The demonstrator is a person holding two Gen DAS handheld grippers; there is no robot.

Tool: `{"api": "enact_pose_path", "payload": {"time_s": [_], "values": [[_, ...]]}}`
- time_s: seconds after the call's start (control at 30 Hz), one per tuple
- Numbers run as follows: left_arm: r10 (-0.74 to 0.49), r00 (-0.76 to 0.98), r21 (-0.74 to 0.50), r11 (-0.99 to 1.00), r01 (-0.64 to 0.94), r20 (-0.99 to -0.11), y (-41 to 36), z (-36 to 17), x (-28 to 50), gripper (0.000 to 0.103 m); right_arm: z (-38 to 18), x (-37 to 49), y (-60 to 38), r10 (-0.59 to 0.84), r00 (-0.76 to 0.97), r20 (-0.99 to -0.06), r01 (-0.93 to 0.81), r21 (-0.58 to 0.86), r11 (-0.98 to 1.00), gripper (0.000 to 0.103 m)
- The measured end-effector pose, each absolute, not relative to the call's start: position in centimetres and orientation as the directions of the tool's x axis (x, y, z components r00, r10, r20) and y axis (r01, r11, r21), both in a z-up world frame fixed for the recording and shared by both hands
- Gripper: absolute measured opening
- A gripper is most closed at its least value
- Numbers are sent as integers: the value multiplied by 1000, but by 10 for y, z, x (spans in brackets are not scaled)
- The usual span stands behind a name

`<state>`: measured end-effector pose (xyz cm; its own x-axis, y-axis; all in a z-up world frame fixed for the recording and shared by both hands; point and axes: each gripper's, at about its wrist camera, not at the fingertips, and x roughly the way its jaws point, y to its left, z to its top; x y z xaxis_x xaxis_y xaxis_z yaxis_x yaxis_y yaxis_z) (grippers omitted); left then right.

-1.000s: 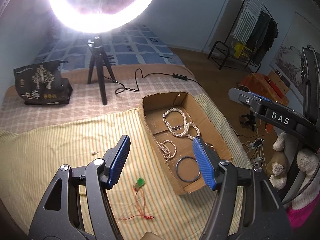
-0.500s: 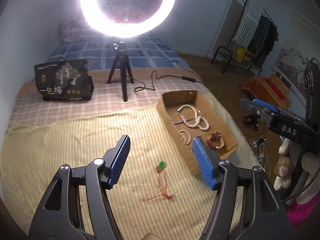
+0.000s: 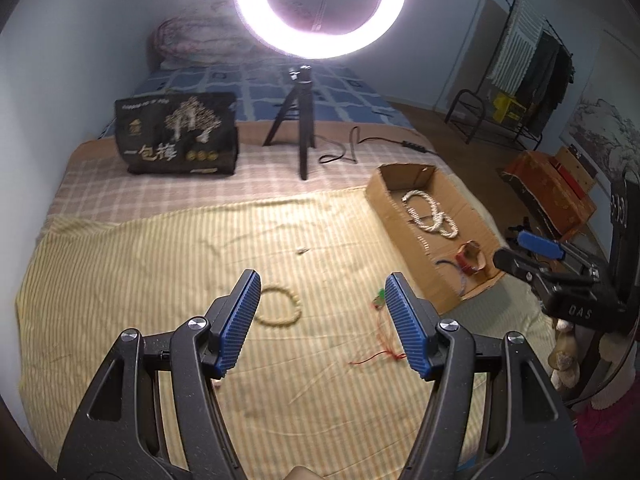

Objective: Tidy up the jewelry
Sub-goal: 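Move both open tools back over the bed toward the remaining jewelry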

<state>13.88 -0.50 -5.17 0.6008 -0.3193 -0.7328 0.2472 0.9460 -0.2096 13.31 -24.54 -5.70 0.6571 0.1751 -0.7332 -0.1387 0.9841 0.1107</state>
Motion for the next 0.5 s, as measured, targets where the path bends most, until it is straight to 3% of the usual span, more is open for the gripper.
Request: {"api": "enact_pose_path", "payload": {"time_s": [0.5], "values": [[-276,565,-225,961,160,-777,42,-88,155,67,-117,111,-201,246,543,-803,-260,118,958,82]]}}
